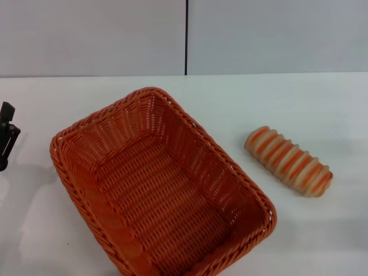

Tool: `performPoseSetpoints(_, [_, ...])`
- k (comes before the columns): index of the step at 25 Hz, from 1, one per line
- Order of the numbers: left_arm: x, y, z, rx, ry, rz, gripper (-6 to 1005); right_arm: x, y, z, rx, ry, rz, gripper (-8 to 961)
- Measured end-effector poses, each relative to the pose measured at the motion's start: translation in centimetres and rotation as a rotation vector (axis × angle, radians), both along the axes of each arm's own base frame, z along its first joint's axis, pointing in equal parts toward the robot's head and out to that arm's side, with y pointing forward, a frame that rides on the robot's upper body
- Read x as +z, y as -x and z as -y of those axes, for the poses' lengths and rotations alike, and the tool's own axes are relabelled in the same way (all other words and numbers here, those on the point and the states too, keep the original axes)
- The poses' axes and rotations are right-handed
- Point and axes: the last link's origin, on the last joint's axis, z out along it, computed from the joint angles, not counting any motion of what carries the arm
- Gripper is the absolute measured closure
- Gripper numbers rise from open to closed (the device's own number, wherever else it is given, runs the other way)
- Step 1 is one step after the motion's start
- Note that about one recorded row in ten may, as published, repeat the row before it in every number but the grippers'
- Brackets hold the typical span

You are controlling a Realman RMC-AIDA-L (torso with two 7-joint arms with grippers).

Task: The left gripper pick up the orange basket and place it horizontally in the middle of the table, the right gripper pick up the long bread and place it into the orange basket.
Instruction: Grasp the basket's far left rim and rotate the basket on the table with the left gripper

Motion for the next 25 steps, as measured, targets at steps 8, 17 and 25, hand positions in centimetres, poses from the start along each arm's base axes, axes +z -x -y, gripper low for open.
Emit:
performPoseSetpoints(8, [-0.3, -0.5, 0.2, -0.05, 0.037, -0.012, 175, 0.1, 0.0, -0.1, 0.002, 0.0, 0.001, 337])
performPoseSetpoints(17, [2.0, 0.7, -1.7, -0.101, 0.147, 0.11, 177, 0.2, 0.0, -0.5, 0.002, 0.003, 0.006, 336])
performPoseSetpoints(25, [5.6, 0.7, -4.6, -0.165, 0.362, 0.137, 180, 0.3, 0.0, -0.6, 0.003, 0.001, 0.011, 336])
